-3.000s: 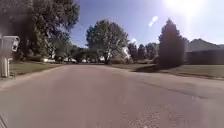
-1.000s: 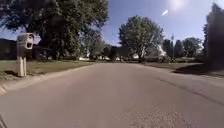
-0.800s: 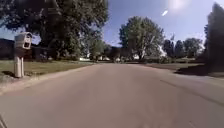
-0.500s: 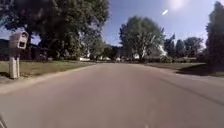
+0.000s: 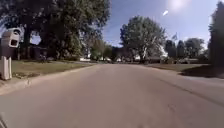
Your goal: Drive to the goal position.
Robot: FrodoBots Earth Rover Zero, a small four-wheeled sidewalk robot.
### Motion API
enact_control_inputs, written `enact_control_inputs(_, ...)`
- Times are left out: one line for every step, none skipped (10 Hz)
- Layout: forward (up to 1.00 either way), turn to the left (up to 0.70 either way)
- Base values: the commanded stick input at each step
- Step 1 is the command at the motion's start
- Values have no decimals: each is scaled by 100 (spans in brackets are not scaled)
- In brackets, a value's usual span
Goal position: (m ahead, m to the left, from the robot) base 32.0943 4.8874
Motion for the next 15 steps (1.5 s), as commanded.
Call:
enact_control_inputs(70,0)
enact_control_inputs(70,0)
enact_control_inputs(70,0)
enact_control_inputs(70,0)
enact_control_inputs(70,0)
enact_control_inputs(70,0)
enact_control_inputs(70,0)
enact_control_inputs(70,0)
enact_control_inputs(70,0)
enact_control_inputs(70,0)
enact_control_inputs(70,0)
enact_control_inputs(70,0)
enact_control_inputs(70,0)
enact_control_inputs(70,0)
enact_control_inputs(70,0)
